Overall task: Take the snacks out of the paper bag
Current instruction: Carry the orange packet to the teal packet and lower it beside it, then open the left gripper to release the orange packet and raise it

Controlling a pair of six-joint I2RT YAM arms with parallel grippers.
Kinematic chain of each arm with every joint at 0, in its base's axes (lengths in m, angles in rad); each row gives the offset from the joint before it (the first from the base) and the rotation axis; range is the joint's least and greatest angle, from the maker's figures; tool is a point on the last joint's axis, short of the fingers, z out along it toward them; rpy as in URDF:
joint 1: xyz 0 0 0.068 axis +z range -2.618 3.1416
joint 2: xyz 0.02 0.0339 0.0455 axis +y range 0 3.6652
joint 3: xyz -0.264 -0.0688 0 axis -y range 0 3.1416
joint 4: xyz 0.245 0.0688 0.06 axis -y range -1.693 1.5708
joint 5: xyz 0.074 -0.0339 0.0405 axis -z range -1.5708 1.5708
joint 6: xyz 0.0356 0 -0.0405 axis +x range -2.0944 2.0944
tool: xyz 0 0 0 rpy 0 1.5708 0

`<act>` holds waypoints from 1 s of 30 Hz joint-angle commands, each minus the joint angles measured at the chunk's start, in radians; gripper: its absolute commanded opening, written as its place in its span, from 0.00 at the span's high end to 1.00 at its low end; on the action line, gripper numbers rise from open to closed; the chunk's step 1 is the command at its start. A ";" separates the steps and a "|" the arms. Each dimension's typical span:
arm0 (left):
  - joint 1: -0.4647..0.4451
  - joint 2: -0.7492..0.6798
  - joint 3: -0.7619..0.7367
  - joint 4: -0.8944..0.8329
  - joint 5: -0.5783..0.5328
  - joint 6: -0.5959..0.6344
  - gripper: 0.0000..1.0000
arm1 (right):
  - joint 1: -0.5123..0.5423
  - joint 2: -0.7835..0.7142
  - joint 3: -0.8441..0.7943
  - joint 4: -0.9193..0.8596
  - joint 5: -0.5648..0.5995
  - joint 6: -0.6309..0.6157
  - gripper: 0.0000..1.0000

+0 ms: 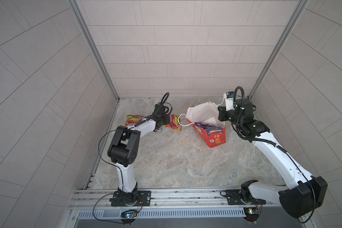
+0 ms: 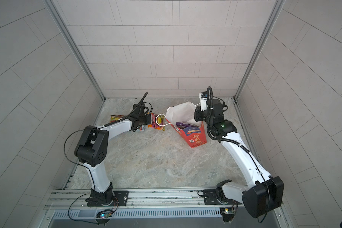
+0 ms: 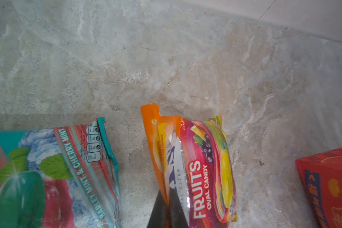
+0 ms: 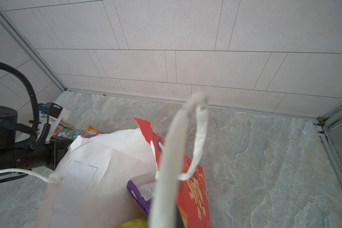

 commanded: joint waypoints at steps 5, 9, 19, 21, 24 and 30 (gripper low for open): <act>0.010 0.050 0.090 -0.090 -0.021 0.050 0.98 | -0.005 -0.039 -0.001 0.066 -0.011 0.007 1.00; 0.011 0.066 0.125 -0.153 -0.036 0.079 0.98 | -0.004 -0.041 -0.002 0.067 -0.009 0.007 1.00; 0.021 0.075 0.134 -0.216 -0.076 0.118 0.98 | -0.005 -0.035 -0.001 0.067 -0.017 0.011 1.00; 0.026 0.076 0.135 -0.217 -0.077 0.119 0.96 | -0.005 -0.036 -0.001 0.067 -0.019 0.011 1.00; 0.029 0.081 0.139 -0.217 -0.077 0.123 0.95 | -0.005 -0.035 -0.001 0.067 -0.016 0.009 1.00; 0.029 0.089 0.148 -0.231 -0.093 0.131 0.90 | -0.004 -0.034 0.000 0.068 -0.016 0.011 1.00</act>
